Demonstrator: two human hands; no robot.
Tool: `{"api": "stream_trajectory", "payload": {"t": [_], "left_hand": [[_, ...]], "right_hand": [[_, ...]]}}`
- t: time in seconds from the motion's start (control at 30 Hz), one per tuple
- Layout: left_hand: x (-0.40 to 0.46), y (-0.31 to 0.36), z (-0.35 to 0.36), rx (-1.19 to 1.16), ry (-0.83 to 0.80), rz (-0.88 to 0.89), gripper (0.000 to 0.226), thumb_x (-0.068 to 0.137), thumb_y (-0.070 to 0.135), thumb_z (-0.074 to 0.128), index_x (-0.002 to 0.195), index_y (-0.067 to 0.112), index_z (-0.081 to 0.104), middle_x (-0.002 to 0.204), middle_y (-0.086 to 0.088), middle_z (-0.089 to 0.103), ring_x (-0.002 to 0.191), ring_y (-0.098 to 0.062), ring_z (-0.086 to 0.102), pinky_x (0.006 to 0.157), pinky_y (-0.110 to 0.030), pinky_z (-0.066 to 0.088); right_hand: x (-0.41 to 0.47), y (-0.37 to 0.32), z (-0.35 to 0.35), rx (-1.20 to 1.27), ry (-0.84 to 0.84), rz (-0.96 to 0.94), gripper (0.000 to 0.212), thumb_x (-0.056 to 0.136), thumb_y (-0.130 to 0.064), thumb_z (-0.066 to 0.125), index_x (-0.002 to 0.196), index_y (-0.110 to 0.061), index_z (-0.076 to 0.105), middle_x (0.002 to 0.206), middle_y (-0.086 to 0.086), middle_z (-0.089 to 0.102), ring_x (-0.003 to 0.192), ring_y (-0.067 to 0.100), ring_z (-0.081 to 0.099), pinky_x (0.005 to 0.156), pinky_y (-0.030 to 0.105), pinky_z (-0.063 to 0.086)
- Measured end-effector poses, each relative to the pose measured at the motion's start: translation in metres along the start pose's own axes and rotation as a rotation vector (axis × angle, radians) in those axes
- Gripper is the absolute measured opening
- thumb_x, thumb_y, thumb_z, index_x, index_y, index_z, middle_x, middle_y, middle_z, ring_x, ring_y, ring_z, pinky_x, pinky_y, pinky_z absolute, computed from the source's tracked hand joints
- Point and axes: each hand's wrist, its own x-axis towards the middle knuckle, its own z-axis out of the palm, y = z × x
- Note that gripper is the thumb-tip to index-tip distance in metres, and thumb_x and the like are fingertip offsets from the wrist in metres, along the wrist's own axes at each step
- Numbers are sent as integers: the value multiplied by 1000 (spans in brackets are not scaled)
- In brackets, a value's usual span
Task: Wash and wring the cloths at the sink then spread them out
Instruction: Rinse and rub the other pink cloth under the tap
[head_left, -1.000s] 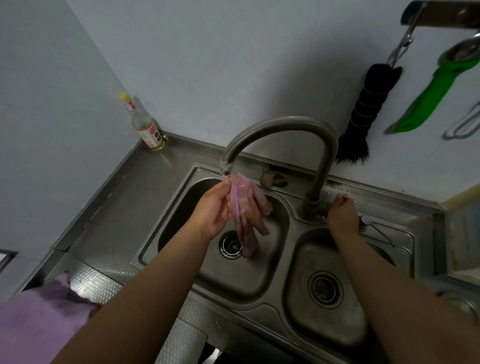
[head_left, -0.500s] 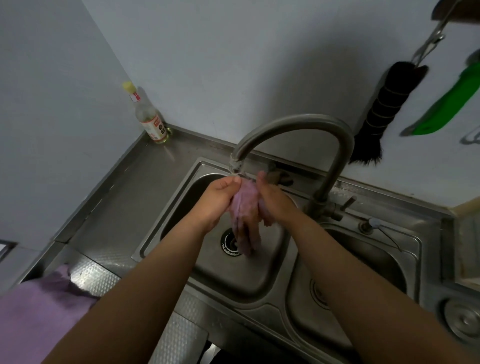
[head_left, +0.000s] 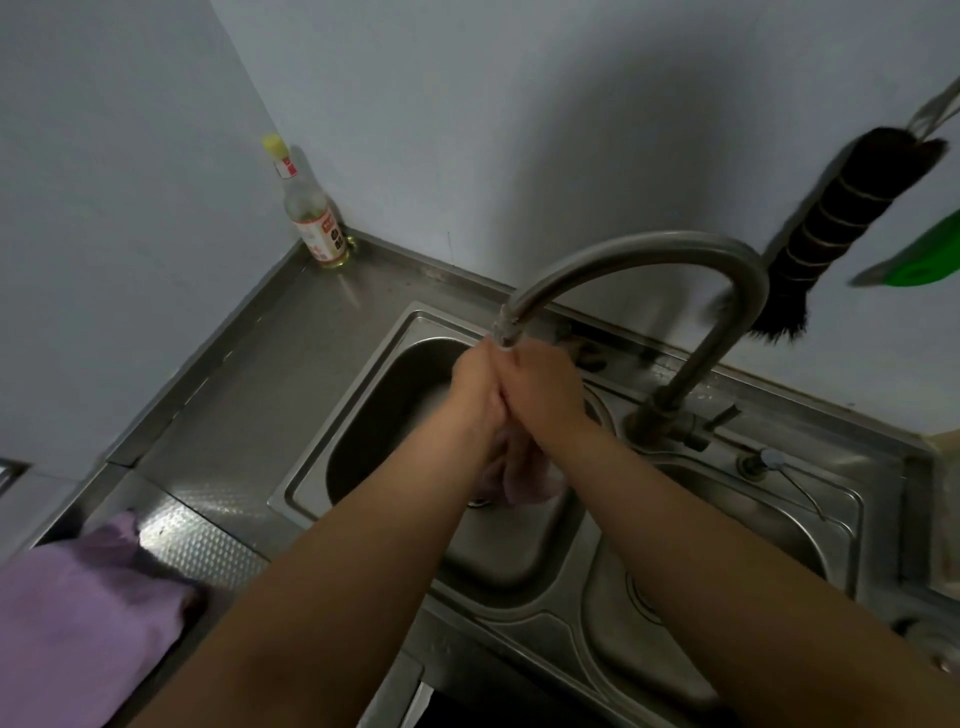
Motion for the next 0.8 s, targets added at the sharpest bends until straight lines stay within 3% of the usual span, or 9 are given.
{"api": "stream_trajectory", "payload": {"t": [0.07, 0.2, 0.27, 0.47, 0.53, 0.6, 0.67, 0.73, 0.8], "left_hand": [[-9, -6, 6, -37, -3, -44, 32, 98, 24, 50, 69, 12, 57, 44, -2, 53, 45, -16, 53, 42, -21, 43], [7, 9, -10, -75, 50, -14, 25, 98, 22, 49, 78, 13, 60, 66, -3, 59, 64, -16, 58, 60, -28, 48], [0, 3, -3, -53, 32, -12, 27, 99, 21, 49, 80, 10, 63, 70, -7, 61, 67, -19, 60, 65, -29, 50], [4, 8, -8, -43, -14, -71, 23, 98, 22, 49, 82, 11, 62, 71, -3, 56, 64, -17, 56, 58, -26, 47], [-5, 0, -7, -45, -91, -143, 30, 101, 29, 44, 100, 8, 66, 80, -6, 61, 82, -20, 60, 77, -31, 53], [-12, -13, -4, -31, -142, -172, 45, 104, 37, 35, 128, 6, 56, 109, -12, 65, 113, -25, 56, 109, -40, 39], [-12, -10, -11, -65, -168, -196, 55, 102, 44, 35, 126, -1, 56, 127, -18, 61, 122, -29, 55, 111, -45, 37], [-9, -1, -19, -139, -244, -220, 53, 101, 45, 38, 103, -1, 64, 106, -19, 69, 99, -31, 68, 93, -44, 50], [-7, 3, -25, -203, -271, -209, 45, 101, 43, 42, 95, 6, 67, 82, -18, 71, 81, -31, 69, 90, -45, 49]], "right_hand": [[14, 4, -6, 74, 71, 89, 36, 99, -21, 38, 86, 1, 64, 93, 24, 66, 90, 37, 62, 75, 39, 44], [1, -2, 16, -47, -54, 30, 39, 100, -29, 34, 82, -9, 62, 80, 9, 61, 81, 28, 61, 68, 32, 43], [13, 8, 15, -64, 9, 80, 41, 100, -27, 34, 86, -3, 64, 87, 16, 66, 89, 33, 64, 72, 38, 47], [2, 3, 21, -143, 26, 49, 40, 100, -24, 32, 92, -6, 66, 91, 15, 68, 89, 31, 65, 71, 35, 47], [8, 15, 16, -202, 13, 82, 44, 102, -29, 28, 100, -7, 65, 104, 16, 67, 99, 33, 62, 77, 36, 45], [19, 35, 4, -150, 11, 164, 49, 102, -36, 28, 102, -6, 66, 108, 19, 66, 103, 35, 61, 80, 37, 44], [12, 52, -1, -18, 12, 199, 47, 100, -44, 33, 94, -10, 65, 96, 15, 66, 91, 31, 62, 73, 34, 41], [-6, 68, -2, 235, 69, 310, 39, 99, -45, 38, 88, -14, 58, 81, 5, 60, 75, 20, 57, 69, 29, 39], [-22, 91, -7, 534, 323, 517, 33, 100, -34, 42, 79, -10, 52, 72, 2, 53, 65, 12, 51, 69, 30, 40]]}}
